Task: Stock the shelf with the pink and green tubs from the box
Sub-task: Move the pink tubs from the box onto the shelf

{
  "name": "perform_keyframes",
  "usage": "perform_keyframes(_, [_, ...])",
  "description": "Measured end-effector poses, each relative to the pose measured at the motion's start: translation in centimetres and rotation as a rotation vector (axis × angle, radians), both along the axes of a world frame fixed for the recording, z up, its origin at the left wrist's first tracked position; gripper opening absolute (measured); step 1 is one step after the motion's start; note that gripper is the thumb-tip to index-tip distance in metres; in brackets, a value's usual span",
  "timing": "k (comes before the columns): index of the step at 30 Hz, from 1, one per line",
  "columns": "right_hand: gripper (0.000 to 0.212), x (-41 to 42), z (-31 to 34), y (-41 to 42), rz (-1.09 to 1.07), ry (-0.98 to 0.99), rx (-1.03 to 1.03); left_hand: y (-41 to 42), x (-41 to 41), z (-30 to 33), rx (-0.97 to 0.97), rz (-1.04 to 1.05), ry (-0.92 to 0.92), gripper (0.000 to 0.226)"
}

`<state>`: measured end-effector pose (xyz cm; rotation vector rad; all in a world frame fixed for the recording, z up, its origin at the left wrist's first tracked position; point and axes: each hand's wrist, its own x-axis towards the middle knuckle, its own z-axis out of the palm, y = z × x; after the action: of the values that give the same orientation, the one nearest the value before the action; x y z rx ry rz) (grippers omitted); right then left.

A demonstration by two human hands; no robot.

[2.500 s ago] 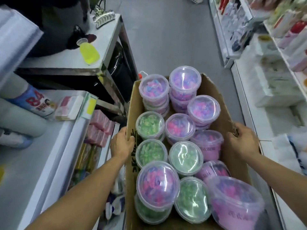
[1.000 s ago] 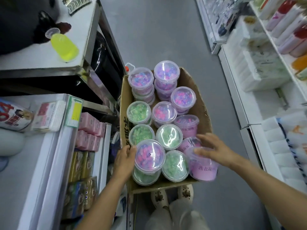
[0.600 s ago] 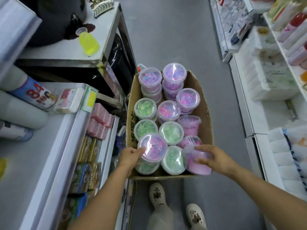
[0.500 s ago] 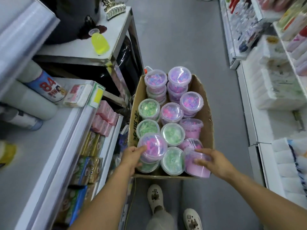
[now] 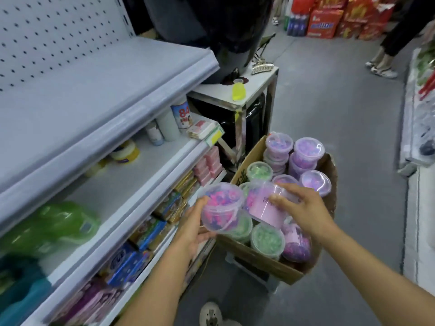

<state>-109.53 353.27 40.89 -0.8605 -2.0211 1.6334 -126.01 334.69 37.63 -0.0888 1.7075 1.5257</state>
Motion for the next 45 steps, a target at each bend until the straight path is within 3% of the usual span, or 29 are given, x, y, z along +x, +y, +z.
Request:
perform_keyframes(11, [0.017, -6.1, 11.7, -11.4, 0.355, 0.204, 0.271, -17.9, -0.3, 11.9, 0.079, 0.257, 0.153, 0.041])
perform_keyframes(24, [0.016, -10.5, 21.1, -38.3, 0.607, 0.472, 0.334, -48.4, 4.6, 22.6, 0.060, 0.416, 0.378, 0.049])
perform_keyframes(33, [0.015, -15.5, 25.1, -54.6, 0.788, 0.514, 0.353, -65.4, 4.8, 27.1, 0.028, 0.650, 0.438, 0.059])
perform_keyframes(42, [0.041, -23.3, 23.6, -64.9, 0.869, 0.375, 0.562, -73.0, 1.7, 27.2, 0.087, 0.868, 0.497, 0.054])
perform_keyframes(45, [0.038, -25.6, 22.9, -68.0, 0.856, 0.397, 0.667, -74.7, 0.2, 26.8, 0.100, 0.924, 0.499, 0.057])
